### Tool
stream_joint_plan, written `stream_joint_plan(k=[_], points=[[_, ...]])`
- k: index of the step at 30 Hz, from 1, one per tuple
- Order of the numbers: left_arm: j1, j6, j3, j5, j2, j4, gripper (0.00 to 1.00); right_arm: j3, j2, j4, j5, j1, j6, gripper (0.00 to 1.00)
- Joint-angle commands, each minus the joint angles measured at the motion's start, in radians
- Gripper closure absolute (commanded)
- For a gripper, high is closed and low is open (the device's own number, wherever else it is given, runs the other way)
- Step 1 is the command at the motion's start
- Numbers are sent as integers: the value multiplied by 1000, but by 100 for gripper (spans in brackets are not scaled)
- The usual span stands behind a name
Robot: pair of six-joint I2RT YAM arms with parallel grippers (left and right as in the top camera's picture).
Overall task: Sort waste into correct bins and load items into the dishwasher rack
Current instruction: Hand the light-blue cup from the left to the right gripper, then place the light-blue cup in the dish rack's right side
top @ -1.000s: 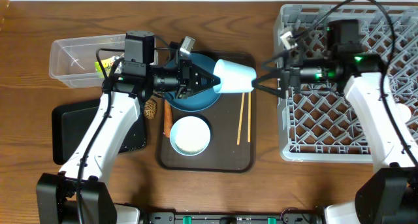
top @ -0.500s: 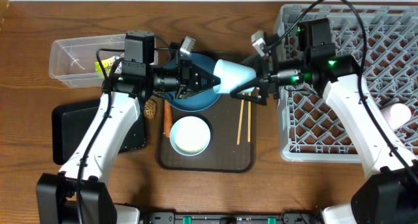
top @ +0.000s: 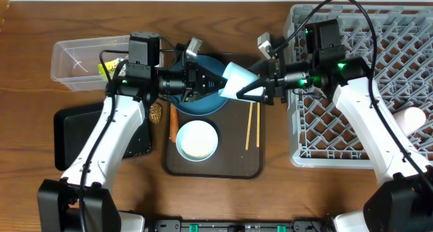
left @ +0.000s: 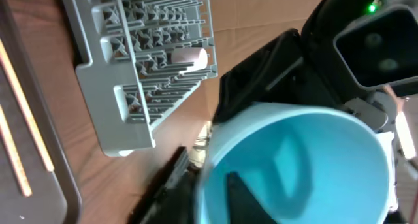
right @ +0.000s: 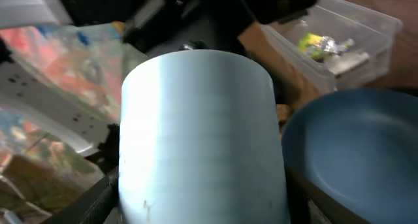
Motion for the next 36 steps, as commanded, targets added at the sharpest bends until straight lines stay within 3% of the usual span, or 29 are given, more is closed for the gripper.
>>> stream_joint_plan(k=[1,5,10,14,16,22,30,36], points=[[-1,97,14,-38,7,-13,72,10,5,-2,121,0,53,53],[9,215,14,-234,-2,-102,70,12,-5,-24,280,-23,103,52],[54,339,14,-614,-31,-318,70,47,-55,-137,484,-103,146,53],[98,396,14,-760,-81,-422,70,146,-82,-303,659,-212,235,54],[117,416,14,-801,-118,-447,70,210,-81,-397,724,-277,277,59],[130,437,14,-866,-234,-467,69,335,-81,-560,843,-480,340,60],[130,441,14,-866,-282,-518,70,349,-54,-584,1107,-752,462,55],[130,448,14,-866,-281,-526,70,349,31,-587,1144,-906,526,57]])
